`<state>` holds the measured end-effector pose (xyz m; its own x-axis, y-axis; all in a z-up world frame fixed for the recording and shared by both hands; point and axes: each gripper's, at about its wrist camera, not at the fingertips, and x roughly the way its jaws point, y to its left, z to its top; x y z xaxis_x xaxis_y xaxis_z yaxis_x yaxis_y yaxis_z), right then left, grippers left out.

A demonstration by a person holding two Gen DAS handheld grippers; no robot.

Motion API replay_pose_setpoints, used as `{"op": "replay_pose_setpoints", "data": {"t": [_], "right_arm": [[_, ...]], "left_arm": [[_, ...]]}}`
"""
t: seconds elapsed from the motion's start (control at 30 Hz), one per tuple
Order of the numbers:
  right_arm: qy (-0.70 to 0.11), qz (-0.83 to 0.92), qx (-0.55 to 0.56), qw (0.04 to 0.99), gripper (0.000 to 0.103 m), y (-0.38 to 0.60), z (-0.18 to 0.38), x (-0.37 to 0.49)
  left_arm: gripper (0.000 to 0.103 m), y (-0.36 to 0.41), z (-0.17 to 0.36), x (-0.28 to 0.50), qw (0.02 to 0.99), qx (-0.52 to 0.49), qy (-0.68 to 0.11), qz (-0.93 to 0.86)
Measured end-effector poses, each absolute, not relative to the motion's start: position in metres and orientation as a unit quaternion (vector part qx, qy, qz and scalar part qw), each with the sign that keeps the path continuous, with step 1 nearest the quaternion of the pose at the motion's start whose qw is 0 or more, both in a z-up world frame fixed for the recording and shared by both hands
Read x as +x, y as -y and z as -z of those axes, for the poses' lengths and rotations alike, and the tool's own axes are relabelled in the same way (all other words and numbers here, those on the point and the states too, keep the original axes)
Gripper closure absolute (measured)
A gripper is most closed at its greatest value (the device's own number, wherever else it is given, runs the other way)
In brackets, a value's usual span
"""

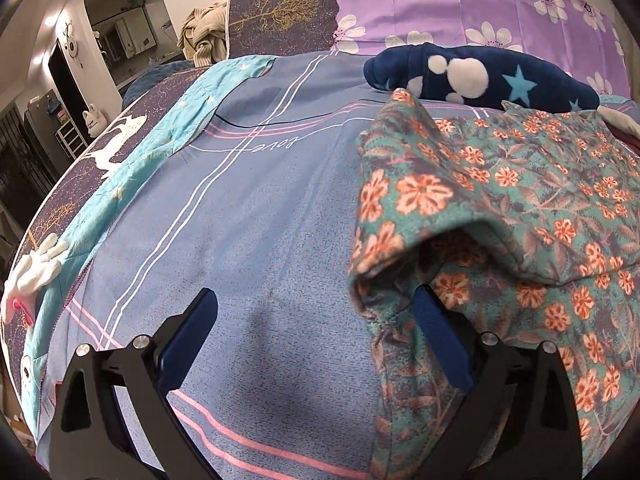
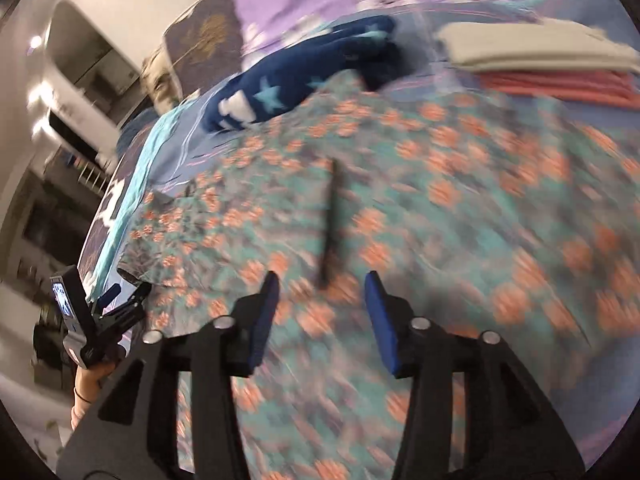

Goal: Fold small clothes

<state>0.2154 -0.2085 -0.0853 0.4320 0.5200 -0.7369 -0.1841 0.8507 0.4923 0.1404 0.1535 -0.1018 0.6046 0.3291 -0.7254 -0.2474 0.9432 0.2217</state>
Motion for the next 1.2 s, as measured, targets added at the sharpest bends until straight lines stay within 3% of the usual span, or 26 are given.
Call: {"op": "replay_pose_setpoints", "data": {"t": [0.07, 0.1, 0.13, 0.17, 0.4, 0.53, 0.6, 0.77, 0.83, 0.87, 0.9, 0.97, 1.03, 1.1, 1.2], "right_arm": [[-0.512, -0.227, 0.186, 0.808, 0.050, 0.189, 0.097, 0.232], [-0.511, -0.219, 0.179, 0.812, 0.056, 0.180, 0.098, 0.235], [-0.502, -0.215, 0.145, 0.825, 0.068, 0.167, 0.094, 0.235], [-0.501, -0.220, 0.114, 0.829, 0.099, 0.158, 0.089, 0.233], [-0.371, -0.122, 0.071, 0.918, 0.099, 0.207, 0.017, 0.195], [-0.434, -0.124, 0.113, 0.885, 0.089, 0.249, 0.045, 0.205], [-0.456, -0.100, 0.119, 0.876, 0.076, 0.262, 0.069, 0.208], [-0.442, -0.093, 0.153, 0.879, 0.071, 0.281, 0.078, 0.195], [-0.411, -0.097, 0.135, 0.896, 0.065, 0.284, 0.067, 0.180], [-0.386, -0.099, 0.113, 0.910, 0.056, 0.280, 0.057, 0.172], [-0.367, -0.108, 0.099, 0.919, 0.051, 0.276, 0.051, 0.165], [-0.367, -0.149, 0.087, 0.914, 0.051, 0.264, 0.044, 0.163], [-0.379, -0.173, 0.100, 0.904, 0.056, 0.253, 0.049, 0.164], [-0.405, -0.188, 0.104, 0.889, 0.077, 0.243, 0.057, 0.170], [-0.470, -0.135, 0.093, 0.868, 0.089, 0.234, 0.092, 0.183]], "left_arm": [[0.003, -0.156, 0.103, 0.141, 0.894, 0.041, -0.416, -0.160], [0.002, -0.158, 0.103, 0.141, 0.894, 0.035, -0.418, -0.158], [0.002, -0.160, 0.104, 0.141, 0.894, 0.030, -0.419, -0.157], [0.002, -0.162, 0.104, 0.141, 0.894, 0.025, -0.420, -0.155], [0.002, -0.162, 0.104, 0.141, 0.894, 0.023, -0.418, -0.159], [0.002, -0.156, 0.103, 0.141, 0.894, 0.044, -0.414, -0.166], [0.002, -0.156, 0.103, 0.141, 0.894, 0.042, -0.415, -0.166], [0.002, -0.163, 0.097, 0.133, 0.899, 0.025, -0.409, -0.153], [0.012, -0.160, 0.087, 0.120, 0.908, 0.029, -0.393, -0.138], [0.018, -0.157, 0.080, 0.112, 0.915, 0.031, -0.384, -0.123], [0.031, -0.154, 0.073, 0.106, 0.918, 0.030, -0.379, -0.111], [0.055, -0.148, 0.054, 0.099, 0.929, 0.009, -0.361, -0.082], [0.059, -0.136, 0.035, 0.099, 0.938, -0.010, -0.343, -0.039], [0.059, -0.114, 0.026, 0.111, 0.943, -0.005, -0.333, 0.001], [0.059, -0.086, 0.045, 0.137, 0.932, 0.001, -0.359, 0.042]]}}
